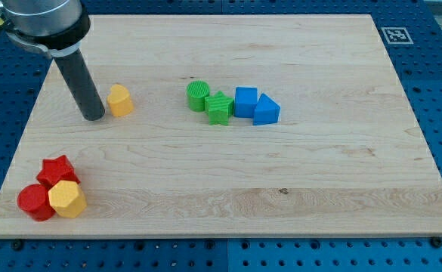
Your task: Move the yellow heart to the red star
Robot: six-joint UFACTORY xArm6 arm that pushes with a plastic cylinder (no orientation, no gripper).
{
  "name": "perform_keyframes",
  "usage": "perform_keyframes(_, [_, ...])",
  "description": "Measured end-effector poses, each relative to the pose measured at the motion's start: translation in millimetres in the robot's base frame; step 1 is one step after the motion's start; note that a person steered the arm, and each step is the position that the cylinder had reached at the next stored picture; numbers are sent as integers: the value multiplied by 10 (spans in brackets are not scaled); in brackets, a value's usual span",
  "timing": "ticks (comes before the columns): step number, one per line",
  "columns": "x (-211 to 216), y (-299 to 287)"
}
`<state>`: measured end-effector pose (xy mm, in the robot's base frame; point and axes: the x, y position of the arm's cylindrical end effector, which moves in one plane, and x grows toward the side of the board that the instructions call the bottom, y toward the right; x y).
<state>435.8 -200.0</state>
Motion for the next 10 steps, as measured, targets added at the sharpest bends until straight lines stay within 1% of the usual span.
perform_keyframes(1, [-795, 0])
perform_keyframes(2, [-922, 204])
perform_keyframes(3, [-708, 401])
perform_keyframes(5, [-511, 398])
perform_keyframes(8, [258, 380])
perform_keyframes(10, [546, 380])
